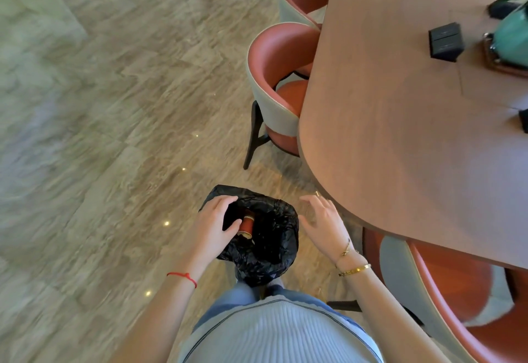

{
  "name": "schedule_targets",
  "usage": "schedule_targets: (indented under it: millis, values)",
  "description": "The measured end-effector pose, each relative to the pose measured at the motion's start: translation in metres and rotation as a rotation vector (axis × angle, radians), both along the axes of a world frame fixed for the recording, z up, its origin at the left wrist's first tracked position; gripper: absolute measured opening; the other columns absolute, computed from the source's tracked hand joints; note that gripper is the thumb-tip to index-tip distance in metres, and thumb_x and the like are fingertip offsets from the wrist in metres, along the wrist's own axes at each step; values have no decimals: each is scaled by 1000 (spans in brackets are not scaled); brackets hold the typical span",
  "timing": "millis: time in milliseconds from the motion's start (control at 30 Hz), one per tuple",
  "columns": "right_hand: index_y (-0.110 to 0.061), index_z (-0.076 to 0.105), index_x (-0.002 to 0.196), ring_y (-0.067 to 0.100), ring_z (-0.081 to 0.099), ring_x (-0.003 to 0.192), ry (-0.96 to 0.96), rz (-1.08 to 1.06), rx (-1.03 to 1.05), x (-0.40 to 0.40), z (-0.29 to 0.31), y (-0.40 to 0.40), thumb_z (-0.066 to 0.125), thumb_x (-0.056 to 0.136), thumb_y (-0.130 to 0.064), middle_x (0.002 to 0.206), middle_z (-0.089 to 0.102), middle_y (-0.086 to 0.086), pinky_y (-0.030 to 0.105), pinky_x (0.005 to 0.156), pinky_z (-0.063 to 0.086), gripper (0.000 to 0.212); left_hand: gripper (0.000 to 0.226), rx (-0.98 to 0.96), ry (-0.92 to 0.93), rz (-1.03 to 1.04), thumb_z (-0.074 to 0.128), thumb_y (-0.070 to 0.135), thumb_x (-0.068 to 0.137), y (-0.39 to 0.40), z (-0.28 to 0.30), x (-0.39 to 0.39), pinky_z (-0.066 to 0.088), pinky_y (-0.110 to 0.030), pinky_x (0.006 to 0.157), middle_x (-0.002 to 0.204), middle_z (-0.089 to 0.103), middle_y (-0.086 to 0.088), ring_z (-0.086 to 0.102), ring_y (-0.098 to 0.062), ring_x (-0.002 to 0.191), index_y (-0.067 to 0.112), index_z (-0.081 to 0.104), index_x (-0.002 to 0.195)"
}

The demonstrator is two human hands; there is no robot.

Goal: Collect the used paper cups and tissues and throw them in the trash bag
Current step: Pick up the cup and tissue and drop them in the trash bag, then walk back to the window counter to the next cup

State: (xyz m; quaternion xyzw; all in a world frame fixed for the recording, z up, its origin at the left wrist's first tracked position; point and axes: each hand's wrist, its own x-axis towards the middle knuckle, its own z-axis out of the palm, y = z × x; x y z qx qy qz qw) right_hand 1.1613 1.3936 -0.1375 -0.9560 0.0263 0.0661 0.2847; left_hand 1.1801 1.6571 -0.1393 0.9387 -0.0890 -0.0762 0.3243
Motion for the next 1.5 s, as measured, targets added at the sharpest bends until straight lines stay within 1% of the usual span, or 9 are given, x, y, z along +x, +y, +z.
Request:
schedule_targets:
  millis: [167, 367, 467, 667, 800, 967, 1200, 1300, 1500]
  values:
    - [-25, 49, 126, 14, 43, 118, -61, -10, 19, -21, 16, -20, 55, 90, -27, 125, 54, -5, 23, 98, 33, 36, 46, 22, -96, -5, 65, 28, 88, -15, 19, -19, 45, -27, 97, 132, 54, 7, 53, -13, 120, 19, 53, 131]
    - [-26, 49, 126, 10, 45, 111, -130, -85, 11, -64, 33, -37, 56, 89, -30, 119, 55, -7, 28, 92, 44, 38, 45, 35, -123, -66, 63, 30, 90, -29, 35, -46, 48, -27, 94, 133, 53, 10, 53, -10, 118, 22, 52, 133]
    - [-26, 49, 126, 11, 47, 110, -153, -132, -6, -91, 40, -40, 57, 89, -30, 119, 56, -8, 25, 95, 40, 38, 44, 36, -147, -128, 63, 31, 90, -34, 42, -55, 49, -29, 93, 132, 53, 12, 53, -8, 116, 24, 52, 132]
    - [-22, 49, 128, 15, 48, 114, -165, -290, 3, -159, 48, -29, 59, 89, -27, 123, 56, -3, 33, 97, 45, 41, 42, 23, -180, -288, 62, 33, 90, -37, 54, -75, 51, -28, 89, 130, 54, 14, 54, -7, 113, 28, 52, 130]
    - [-22, 50, 127, 14, 47, 115, -178, -425, 10, -217, 50, -15, 62, 87, -27, 121, 57, -4, 29, 98, 41, 41, 42, 44, -206, -413, 63, 33, 89, -38, 64, -97, 49, -23, 87, 130, 54, 14, 53, -5, 113, 28, 53, 129]
    - [-22, 51, 125, 14, 48, 111, -187, -624, -15, -297, 52, 0, 64, 86, -27, 118, 58, -5, 21, 95, 36, 41, 42, 18, -178, -608, 62, 31, 90, -52, 74, -133, 43, -27, 100, 132, 54, 10, 49, -8, 122, 24, 54, 130]
    - [-19, 54, 123, 17, 49, 112, -186, -911, -37, -402, 58, -4, 66, 84, -21, 119, 59, -2, 17, 95, 33, 41, 41, -20, -163, -879, 63, 29, 90, -118, 86, -186, 38, -22, 100, 129, 55, 10, 47, -6, 121, 24, 55, 129]
    - [-19, 55, 122, 16, 49, 113, -206, -1037, -32, -445, 57, -17, 67, 83, -20, 118, 59, -3, 11, 94, 27, 40, 40, -29, -168, -1014, 63, 29, 90, -161, 88, -213, 41, -28, 102, 128, 57, 7, 50, -9, 121, 22, 56, 128]
    - [-17, 57, 119, 17, 53, 110, -227, -1258, -44, -528, 54, -65, 68, 82, -21, 115, 61, -1, 22, 96, 35, 39, 42, -46, -175, -1232, 67, 27, 88, -266, 86, -283, 35, -17, 101, 126, 58, 11, 51, -4, 118, 24, 56, 128]
